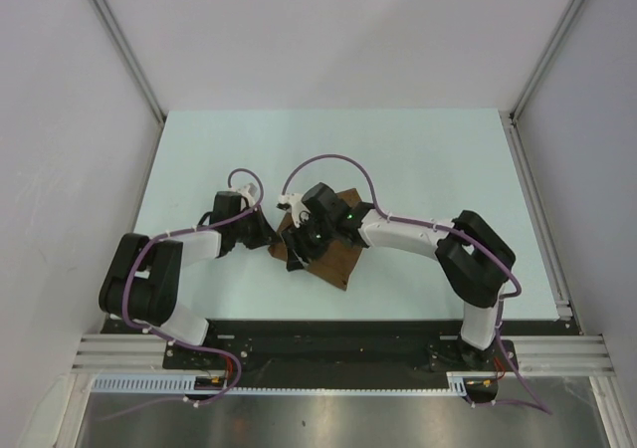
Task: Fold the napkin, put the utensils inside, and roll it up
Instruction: Roll the napkin with the utensil
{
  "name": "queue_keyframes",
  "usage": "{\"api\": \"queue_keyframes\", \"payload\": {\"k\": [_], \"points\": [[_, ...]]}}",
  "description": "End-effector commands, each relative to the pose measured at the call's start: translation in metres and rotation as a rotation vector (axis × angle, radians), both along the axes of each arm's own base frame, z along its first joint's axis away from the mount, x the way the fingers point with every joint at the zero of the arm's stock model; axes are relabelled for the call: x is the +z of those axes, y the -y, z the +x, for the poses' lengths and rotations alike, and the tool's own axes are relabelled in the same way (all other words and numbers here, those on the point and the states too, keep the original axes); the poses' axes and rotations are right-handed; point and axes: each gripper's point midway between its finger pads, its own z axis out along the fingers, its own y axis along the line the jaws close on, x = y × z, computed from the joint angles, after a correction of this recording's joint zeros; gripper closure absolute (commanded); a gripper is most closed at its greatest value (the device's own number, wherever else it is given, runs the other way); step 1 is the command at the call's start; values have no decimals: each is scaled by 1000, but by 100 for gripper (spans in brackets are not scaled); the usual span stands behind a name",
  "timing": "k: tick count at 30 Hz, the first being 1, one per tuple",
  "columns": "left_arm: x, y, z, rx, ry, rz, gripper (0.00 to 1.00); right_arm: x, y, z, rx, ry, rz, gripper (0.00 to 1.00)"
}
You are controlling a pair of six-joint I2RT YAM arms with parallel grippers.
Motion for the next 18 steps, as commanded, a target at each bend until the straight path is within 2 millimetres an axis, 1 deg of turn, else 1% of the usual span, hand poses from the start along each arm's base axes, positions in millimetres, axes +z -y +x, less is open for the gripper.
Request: {"api": "queue_keyframes", "payload": {"k": [1, 7, 10, 15, 18], "points": [[-15, -17, 6, 43, -18, 87, 100, 17, -17, 20, 10, 47, 72, 40], [-15, -17, 6, 41, -17, 87, 100, 1, -16, 20, 17, 24, 45, 40], [-15, -17, 6, 41, -17, 87, 100, -10, -12, 25, 0, 21, 19, 40], [-13, -15, 7, 35, -8, 72, 100, -32, -3, 42, -62, 61, -36, 40], [-10, -12, 7, 27, 3, 56, 100, -46, 2, 46, -84, 62, -60, 40]]}}
